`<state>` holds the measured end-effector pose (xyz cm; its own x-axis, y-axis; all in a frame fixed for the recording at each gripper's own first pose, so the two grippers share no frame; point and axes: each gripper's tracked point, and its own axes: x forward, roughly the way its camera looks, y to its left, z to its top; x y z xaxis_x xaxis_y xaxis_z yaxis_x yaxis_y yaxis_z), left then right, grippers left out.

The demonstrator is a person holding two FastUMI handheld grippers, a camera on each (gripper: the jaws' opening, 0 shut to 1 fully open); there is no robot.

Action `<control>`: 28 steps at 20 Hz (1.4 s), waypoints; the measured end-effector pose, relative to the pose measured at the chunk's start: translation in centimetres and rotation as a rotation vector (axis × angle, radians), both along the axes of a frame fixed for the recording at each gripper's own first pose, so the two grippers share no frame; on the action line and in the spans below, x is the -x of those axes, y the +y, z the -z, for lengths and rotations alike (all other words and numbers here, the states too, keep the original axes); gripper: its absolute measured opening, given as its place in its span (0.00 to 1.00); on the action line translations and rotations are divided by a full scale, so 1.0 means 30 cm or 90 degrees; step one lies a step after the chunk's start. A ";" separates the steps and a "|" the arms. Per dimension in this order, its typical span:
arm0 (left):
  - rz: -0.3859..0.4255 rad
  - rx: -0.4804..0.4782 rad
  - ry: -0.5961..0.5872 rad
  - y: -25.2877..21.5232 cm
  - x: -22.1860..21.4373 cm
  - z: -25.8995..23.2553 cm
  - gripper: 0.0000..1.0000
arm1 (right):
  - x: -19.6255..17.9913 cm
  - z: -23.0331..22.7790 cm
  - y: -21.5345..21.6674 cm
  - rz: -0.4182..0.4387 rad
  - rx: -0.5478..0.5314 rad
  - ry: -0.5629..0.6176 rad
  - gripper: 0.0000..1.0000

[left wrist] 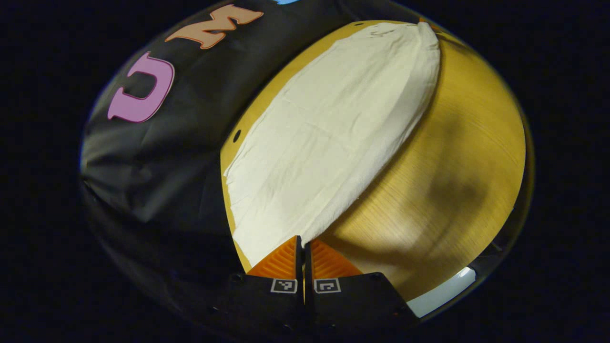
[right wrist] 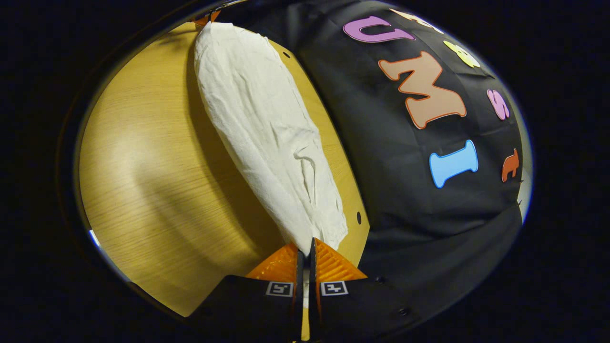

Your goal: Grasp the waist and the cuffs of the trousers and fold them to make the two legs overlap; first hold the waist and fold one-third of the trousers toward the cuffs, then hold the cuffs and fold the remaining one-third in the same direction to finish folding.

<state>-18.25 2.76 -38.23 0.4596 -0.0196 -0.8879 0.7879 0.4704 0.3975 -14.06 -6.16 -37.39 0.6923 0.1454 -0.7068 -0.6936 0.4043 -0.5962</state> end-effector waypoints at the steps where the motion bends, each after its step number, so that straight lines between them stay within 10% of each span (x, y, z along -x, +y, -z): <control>1: -0.017 0.001 -0.013 -0.004 -0.035 -0.020 0.00 | -0.016 -0.016 0.003 -0.006 -0.004 -0.007 0.07; 28: -0.064 0.075 -0.126 -0.193 -0.804 -0.092 0.00 | -0.687 -0.027 0.123 0.062 -0.005 -0.066 0.07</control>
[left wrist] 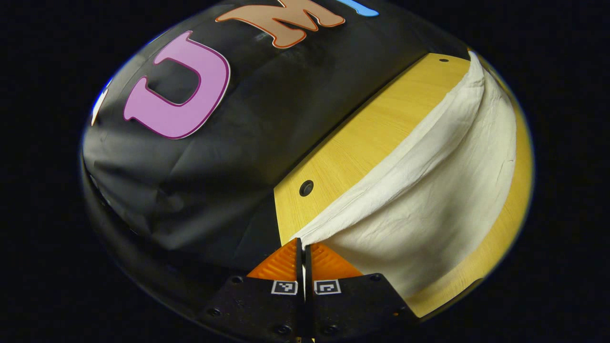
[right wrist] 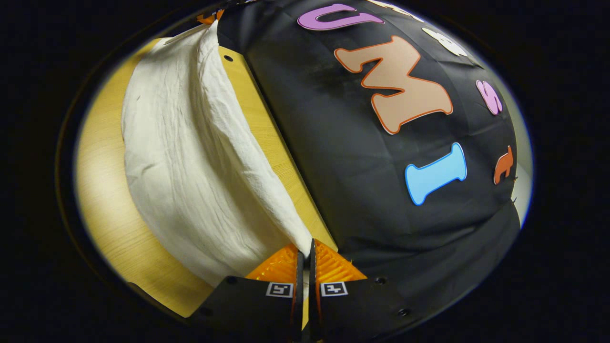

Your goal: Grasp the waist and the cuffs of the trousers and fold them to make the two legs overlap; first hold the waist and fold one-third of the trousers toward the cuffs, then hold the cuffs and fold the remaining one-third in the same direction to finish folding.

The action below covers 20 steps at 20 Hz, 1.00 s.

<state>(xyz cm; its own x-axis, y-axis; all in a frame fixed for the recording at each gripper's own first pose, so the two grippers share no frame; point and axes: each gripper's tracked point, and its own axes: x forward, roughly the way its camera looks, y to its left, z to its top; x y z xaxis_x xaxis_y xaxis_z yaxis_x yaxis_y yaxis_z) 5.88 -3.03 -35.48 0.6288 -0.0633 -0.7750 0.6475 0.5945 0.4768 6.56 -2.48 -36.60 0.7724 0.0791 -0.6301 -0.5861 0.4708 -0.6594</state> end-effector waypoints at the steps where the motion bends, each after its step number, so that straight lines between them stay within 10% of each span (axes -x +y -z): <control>1: -0.003 0.002 0.002 -0.006 -0.013 0.024 0.00 | -0.032 0.017 0.017 -0.007 0.008 -0.002 0.07; 11: -0.014 0.024 0.068 -0.082 -0.088 0.274 0.01 | -0.126 0.356 0.059 0.026 0.024 0.094 0.09; 12: -0.012 0.033 0.077 -0.095 -0.078 0.290 0.06 | -0.119 0.371 0.063 0.035 0.019 0.105 0.09; 13: -0.014 0.045 0.085 -0.115 -0.070 0.302 0.36 | -0.118 0.383 0.058 0.050 0.016 0.108 0.13; 15: -0.025 0.071 0.085 -0.134 -0.051 0.304 0.95 | -0.120 0.341 0.081 0.065 -0.008 0.095 0.52; 16: -0.033 0.081 0.076 -0.140 -0.056 0.281 0.95 | -0.112 0.315 0.095 0.074 -0.031 0.092 0.65; 17: -0.041 0.090 0.065 -0.148 -0.059 0.264 0.90 | -0.112 0.295 0.087 0.093 -0.052 0.082 1.00; 20: -0.066 0.145 0.049 -0.194 -0.033 0.203 0.95 | -0.065 0.229 0.090 0.163 -0.142 0.078 0.98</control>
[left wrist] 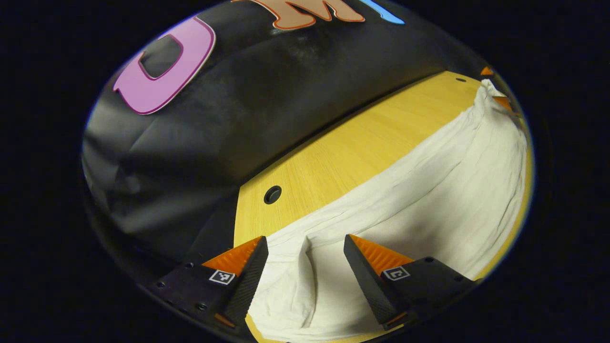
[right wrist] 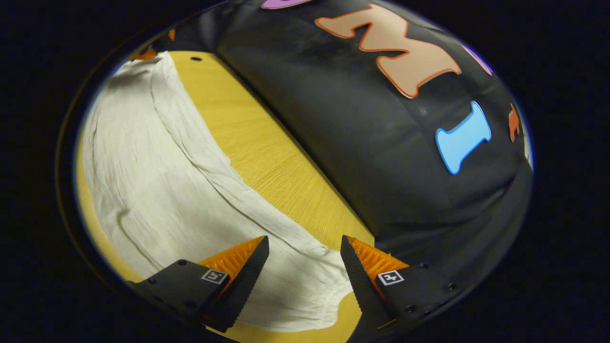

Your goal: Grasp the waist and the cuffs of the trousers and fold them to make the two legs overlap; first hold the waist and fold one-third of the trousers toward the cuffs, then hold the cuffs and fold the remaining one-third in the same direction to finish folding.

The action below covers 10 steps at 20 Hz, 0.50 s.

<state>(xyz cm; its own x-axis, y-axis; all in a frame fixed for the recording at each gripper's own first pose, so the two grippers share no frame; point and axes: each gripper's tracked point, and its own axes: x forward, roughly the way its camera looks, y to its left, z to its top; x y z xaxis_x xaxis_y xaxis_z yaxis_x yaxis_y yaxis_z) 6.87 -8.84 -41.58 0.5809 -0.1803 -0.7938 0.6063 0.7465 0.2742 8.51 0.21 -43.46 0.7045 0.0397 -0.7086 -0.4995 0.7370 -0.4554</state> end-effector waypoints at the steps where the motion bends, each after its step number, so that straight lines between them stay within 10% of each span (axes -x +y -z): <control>1: -0.011 0.018 -0.003 -0.017 0.014 -0.025 0.96 | 0.014 -0.025 -0.012 0.030 -0.026 -0.005 0.97; 10: -0.067 0.194 -0.026 -0.207 0.197 -0.247 0.96 | 0.153 -0.095 -0.251 0.280 -0.196 -0.005 0.98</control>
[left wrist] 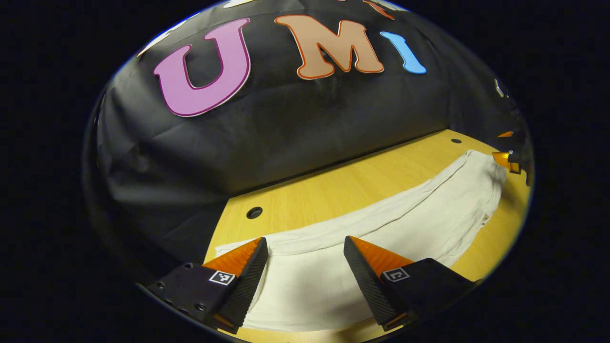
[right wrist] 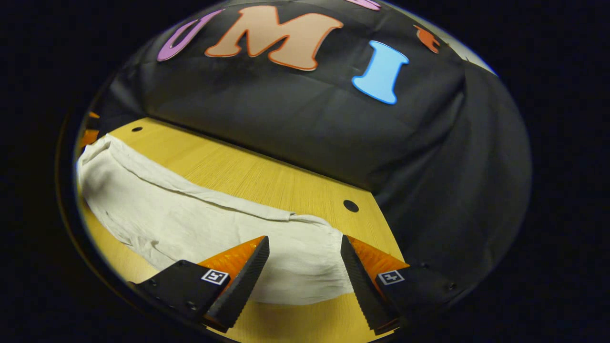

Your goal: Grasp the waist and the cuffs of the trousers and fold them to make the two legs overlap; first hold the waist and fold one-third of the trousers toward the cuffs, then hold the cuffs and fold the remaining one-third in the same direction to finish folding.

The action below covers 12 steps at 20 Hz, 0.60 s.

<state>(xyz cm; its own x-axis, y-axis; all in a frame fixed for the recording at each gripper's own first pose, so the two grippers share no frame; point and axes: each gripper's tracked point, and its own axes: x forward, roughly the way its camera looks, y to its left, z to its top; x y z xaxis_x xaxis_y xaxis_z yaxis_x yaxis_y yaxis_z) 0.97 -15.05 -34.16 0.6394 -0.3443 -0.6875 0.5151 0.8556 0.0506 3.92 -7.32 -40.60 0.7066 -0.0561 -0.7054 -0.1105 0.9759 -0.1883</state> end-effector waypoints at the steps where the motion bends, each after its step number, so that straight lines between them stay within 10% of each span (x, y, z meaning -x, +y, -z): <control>1: 0.000 0.017 0.006 -0.024 0.028 -0.021 0.96 | 0.015 0.004 -0.032 0.027 -0.016 0.002 0.98; 12: 0.028 0.017 -0.017 -0.101 0.149 -0.134 0.96 | 0.173 0.231 -0.263 0.355 -0.241 0.106 0.94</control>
